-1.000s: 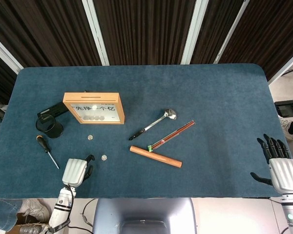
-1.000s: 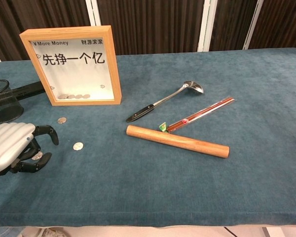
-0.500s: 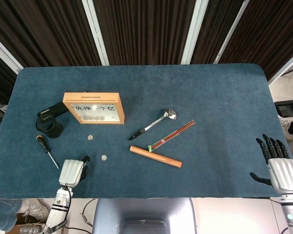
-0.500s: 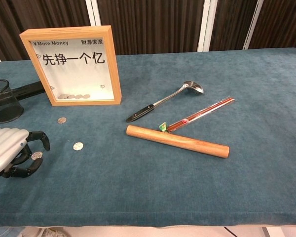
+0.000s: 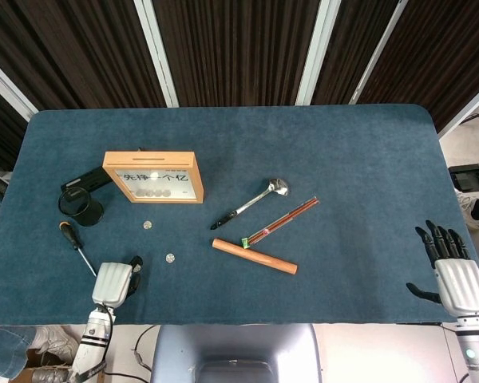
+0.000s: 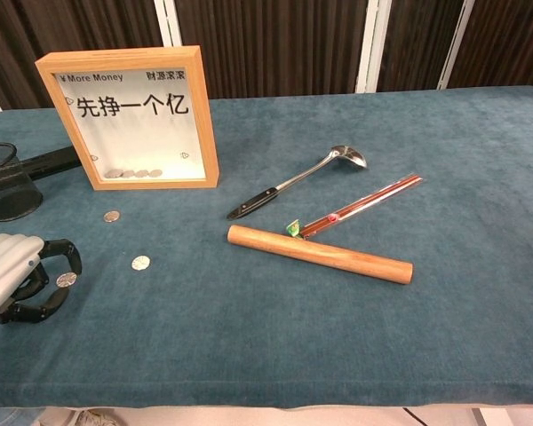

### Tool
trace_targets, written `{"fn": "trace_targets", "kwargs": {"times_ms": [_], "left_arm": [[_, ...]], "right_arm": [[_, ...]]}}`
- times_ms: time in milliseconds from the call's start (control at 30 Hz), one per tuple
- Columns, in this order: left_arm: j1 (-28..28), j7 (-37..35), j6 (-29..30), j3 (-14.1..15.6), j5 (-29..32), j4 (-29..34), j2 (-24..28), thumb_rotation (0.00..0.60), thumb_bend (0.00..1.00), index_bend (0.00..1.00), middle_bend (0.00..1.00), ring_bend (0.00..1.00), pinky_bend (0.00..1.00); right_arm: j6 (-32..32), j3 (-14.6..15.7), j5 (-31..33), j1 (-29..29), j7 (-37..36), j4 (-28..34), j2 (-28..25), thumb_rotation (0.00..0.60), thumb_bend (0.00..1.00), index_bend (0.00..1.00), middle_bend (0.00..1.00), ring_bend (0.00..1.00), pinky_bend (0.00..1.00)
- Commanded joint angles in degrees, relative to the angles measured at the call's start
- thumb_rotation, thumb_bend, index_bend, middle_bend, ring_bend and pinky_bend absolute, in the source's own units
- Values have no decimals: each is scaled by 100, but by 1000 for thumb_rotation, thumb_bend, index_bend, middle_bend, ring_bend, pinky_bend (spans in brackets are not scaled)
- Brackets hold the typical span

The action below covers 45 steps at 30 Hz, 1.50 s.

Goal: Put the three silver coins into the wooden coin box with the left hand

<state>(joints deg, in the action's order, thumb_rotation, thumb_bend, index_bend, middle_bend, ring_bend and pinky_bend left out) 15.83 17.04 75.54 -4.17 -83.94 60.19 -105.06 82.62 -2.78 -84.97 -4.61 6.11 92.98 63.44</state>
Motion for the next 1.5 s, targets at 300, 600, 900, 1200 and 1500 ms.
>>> {"fn": "trace_targets", "kwargs": {"times_ms": [300,600,900,1200,1500], "left_arm": [[8,124,3,13,80,4,24,600,423,429,1000,1000,1000],[1,184,-34,42,151,18,36,600,424,425,1000,1000,1000],[29,243,-54,40,186,35,46,600,423,425,1000,1000,1000],[62,297,-93,25,239,-3,45,600,422,427,1000,1000,1000],[101,364,-125,-16,303,13,70,600,422,458,1000,1000,1000]], "right_arm": [[-34,9,9,-10,13,21,-14,600,139,0,0,0,0],[-28,9,1,-10,-14,17,-18,600,139,0,0,0,0],[-35,4,13,-16,-2,19,-15,600,139,0,0,0,0],[-35,4,14,-16,-3,24,-17,600,139,0,0,0,0],[-28,15,-3,-11,-15,24,-26,600,140,0,0,0,0]]}}
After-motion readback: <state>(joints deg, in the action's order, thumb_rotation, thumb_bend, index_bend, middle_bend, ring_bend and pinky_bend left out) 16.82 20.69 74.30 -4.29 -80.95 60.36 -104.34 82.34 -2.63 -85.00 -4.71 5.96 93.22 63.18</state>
